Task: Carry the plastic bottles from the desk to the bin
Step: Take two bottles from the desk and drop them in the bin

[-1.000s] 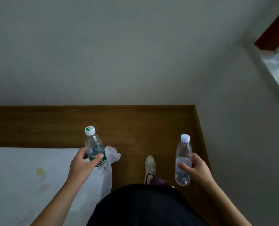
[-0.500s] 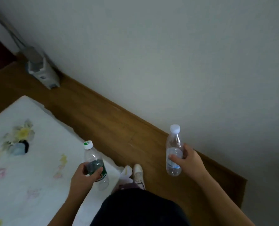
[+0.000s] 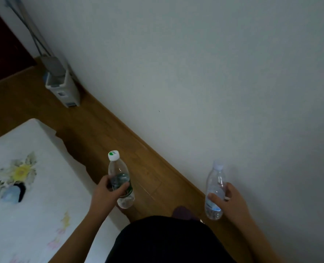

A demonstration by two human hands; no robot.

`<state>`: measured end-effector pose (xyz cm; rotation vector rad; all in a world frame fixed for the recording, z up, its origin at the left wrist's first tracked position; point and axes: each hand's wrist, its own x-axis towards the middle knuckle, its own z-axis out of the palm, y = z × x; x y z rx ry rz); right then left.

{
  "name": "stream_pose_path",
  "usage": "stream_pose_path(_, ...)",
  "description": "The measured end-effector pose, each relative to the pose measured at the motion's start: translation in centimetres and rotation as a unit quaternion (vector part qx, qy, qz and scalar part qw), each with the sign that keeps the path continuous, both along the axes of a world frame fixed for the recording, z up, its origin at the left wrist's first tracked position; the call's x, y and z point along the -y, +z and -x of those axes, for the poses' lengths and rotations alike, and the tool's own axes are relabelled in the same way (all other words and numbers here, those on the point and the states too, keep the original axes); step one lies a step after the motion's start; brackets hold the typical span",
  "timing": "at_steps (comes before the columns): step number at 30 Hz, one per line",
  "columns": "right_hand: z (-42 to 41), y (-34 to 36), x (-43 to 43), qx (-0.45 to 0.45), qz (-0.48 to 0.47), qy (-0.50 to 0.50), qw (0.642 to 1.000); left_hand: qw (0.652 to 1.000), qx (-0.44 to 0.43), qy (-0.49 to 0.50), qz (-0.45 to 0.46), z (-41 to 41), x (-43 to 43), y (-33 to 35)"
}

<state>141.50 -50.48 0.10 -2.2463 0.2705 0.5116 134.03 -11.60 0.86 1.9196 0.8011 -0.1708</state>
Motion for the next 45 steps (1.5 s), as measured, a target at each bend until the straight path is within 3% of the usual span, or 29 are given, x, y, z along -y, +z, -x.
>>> stream_pose_path(6,-10.2,-1.3,-3.9,-0.024,-0.001,0.043,0.999,0.998,0.029,0.043,0.027,-8.6,-4.4,0.7)
stream_pose_path(13,-24.1,-1.5,-16.5,-0.038,-0.073,0.170,0.982,0.982,-0.006,0.187,-0.011,-13.1,-10.5,0.4)
stream_pose_path(20,-35.0,0.3,-33.7,-0.048,-0.104,0.339,0.934,0.935,-0.029,0.348,-0.052,-12.4,-17.2,0.4)
stream_pose_path(27,-40.7,0.1,-51.2,-0.056,-0.107,0.437,0.891,0.877,-0.040,0.477,-0.033,-12.2,-26.5,-1.0)
stream_pose_path(35,-45.4,0.1,-64.3,-0.048,-0.081,0.412,0.906,0.885,-0.006,0.465,0.010,-19.3,-42.2,-1.0)
stream_pose_path(40,-49.1,-1.1,-69.8,-0.023,-0.072,0.363,0.929,0.910,0.009,0.414,-0.004,-24.7,-52.0,-0.1)
stream_pose_path(45,-53.5,-2.6,-76.1,-0.056,-0.033,0.361,0.930,0.921,0.015,0.388,-0.030,-30.2,-61.0,0.1)
